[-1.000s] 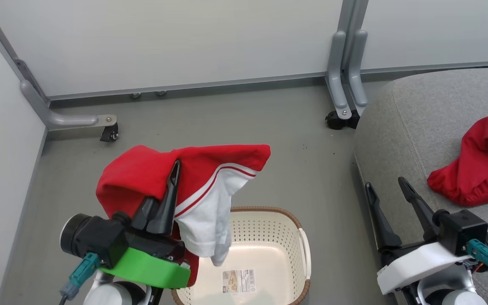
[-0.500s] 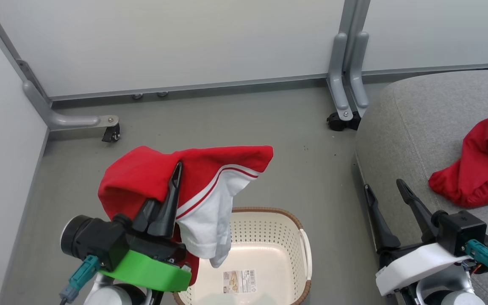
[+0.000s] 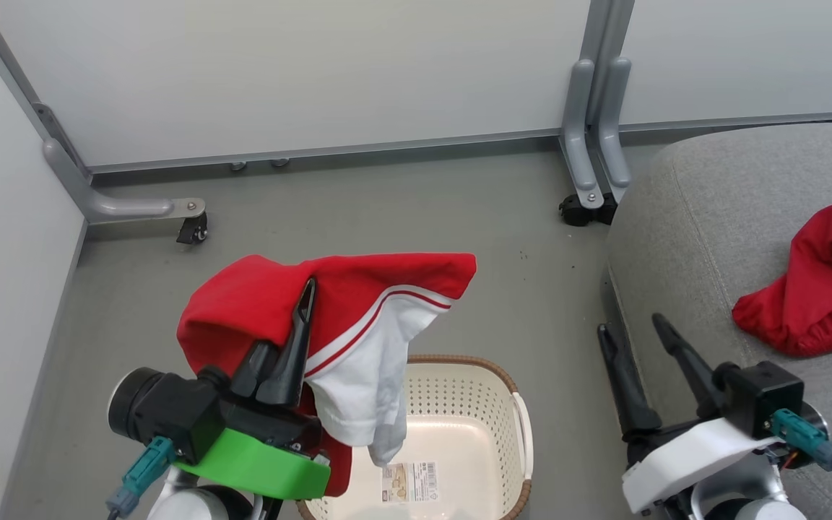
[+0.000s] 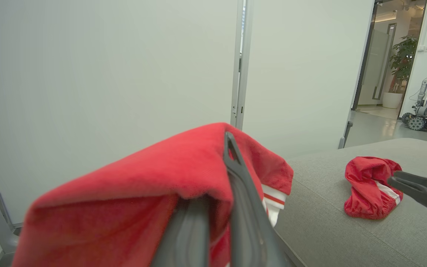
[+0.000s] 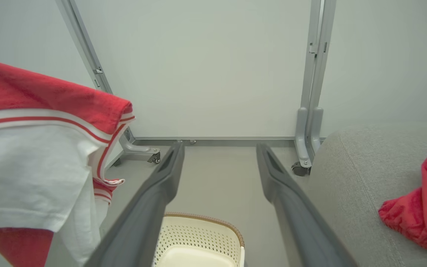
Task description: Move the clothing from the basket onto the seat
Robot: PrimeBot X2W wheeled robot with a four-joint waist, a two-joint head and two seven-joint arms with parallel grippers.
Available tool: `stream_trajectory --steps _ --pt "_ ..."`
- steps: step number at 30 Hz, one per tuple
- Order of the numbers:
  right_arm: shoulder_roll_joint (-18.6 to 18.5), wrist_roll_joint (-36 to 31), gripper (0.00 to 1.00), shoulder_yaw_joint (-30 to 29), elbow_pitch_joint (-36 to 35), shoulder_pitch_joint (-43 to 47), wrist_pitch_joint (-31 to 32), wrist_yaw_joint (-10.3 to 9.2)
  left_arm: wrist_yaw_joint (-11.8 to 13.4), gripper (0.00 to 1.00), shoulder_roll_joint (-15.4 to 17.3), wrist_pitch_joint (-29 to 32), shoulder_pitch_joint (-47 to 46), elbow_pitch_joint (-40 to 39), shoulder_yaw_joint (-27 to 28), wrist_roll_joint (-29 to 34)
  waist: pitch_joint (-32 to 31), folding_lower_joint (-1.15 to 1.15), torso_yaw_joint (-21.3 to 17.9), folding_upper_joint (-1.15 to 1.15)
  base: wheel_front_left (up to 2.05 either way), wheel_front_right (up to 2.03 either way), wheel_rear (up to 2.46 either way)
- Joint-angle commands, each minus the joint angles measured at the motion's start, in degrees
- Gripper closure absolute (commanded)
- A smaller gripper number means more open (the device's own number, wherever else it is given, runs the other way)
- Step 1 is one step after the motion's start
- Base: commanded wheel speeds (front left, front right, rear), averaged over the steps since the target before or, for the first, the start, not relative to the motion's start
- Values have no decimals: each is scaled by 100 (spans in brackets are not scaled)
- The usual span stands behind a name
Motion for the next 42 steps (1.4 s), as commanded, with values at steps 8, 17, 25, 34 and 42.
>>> stream_trajectory --steps 8,17,25,34,42 --pt "-199 630 0 1806 345 -617 265 -7 12 100 13 -63 -143 20 -47 -15 24 0 49 0 0 0 0" --pt "-141 1269 0 3350 1206 -1717 -36 -8 -30 100 -43 -96 -270 99 -173 3 73 0 204 0 0 0 0" --pt "-31 1370 0 3720 2178 -2414 -343 -7 -60 100 -78 -107 -342 93 -282 -3 113 0 306 0 0 0 0" --pt "15 1666 0 4049 2823 -3069 -752 -7 -82 100 -139 -124 -436 134 -404 -15 214 0 364 0 0 0 0" --pt "19 2076 43 4306 3108 -3531 -1036 -7 -120 100 -200 -128 -476 204 -542 -39 247 0 430 0 0 0 0"
